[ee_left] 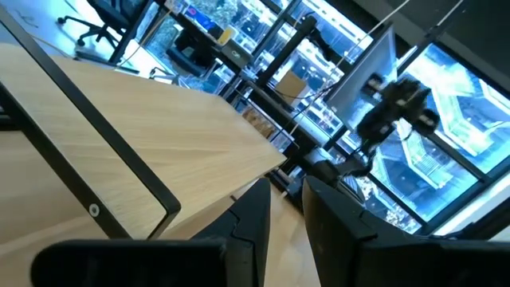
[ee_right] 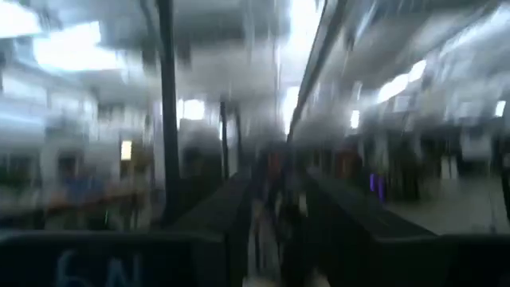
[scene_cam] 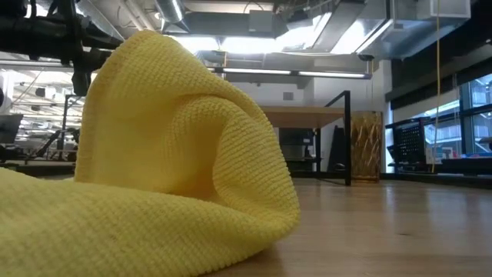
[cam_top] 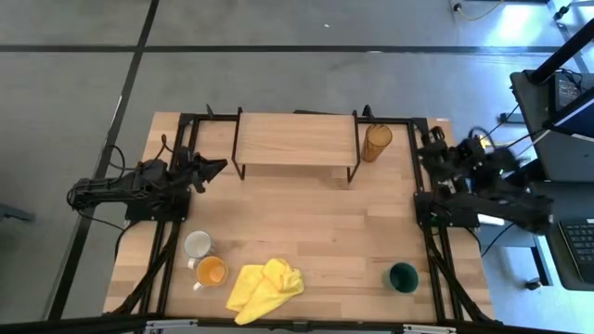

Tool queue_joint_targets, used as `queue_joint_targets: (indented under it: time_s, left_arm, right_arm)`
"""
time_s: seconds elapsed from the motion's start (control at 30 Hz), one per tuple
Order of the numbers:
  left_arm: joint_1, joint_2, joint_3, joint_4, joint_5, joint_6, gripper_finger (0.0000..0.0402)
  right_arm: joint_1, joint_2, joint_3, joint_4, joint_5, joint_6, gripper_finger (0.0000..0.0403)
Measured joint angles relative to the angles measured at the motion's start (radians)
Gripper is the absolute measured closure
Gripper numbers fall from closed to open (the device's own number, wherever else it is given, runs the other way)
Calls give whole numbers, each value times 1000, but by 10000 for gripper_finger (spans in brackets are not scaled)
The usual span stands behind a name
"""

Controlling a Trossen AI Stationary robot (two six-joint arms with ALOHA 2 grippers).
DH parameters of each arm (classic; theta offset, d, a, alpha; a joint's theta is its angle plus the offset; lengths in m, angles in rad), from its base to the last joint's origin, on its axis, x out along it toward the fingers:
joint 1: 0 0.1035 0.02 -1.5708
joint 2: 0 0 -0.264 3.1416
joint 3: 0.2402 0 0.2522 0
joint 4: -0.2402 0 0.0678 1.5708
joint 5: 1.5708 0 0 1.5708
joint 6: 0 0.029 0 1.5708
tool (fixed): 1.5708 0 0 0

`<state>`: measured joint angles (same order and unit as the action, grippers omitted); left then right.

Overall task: Stack small to large cups/mugs on shelf
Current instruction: Put the brown cup on the shelf

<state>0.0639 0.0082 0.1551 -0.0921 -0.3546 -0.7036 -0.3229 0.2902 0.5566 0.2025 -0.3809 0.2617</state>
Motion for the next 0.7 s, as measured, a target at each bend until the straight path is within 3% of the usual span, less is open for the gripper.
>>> queue_joint_targets:
  time_s: [0.2,0.33,0.43,0.53,0.7]
  left_arm:
    - [0,0,0,0,9,3,331]
    - [0,0,0,0,56,6,331]
    - [0,0,0,-1,108,7,331]
    - [0,0,0,-1,155,48,331]
    - [0,0,0,1,166,115,331]
  right_arm:
    - [19,435,517,-591,-159,-234,280]
    - [66,681,861,-1031,-159,-368,280]
    - [128,825,1074,-1346,-95,-423,280]
    - [220,908,1220,-1510,3,-399,280]
    - [392,946,1353,-1569,105,-262,280]
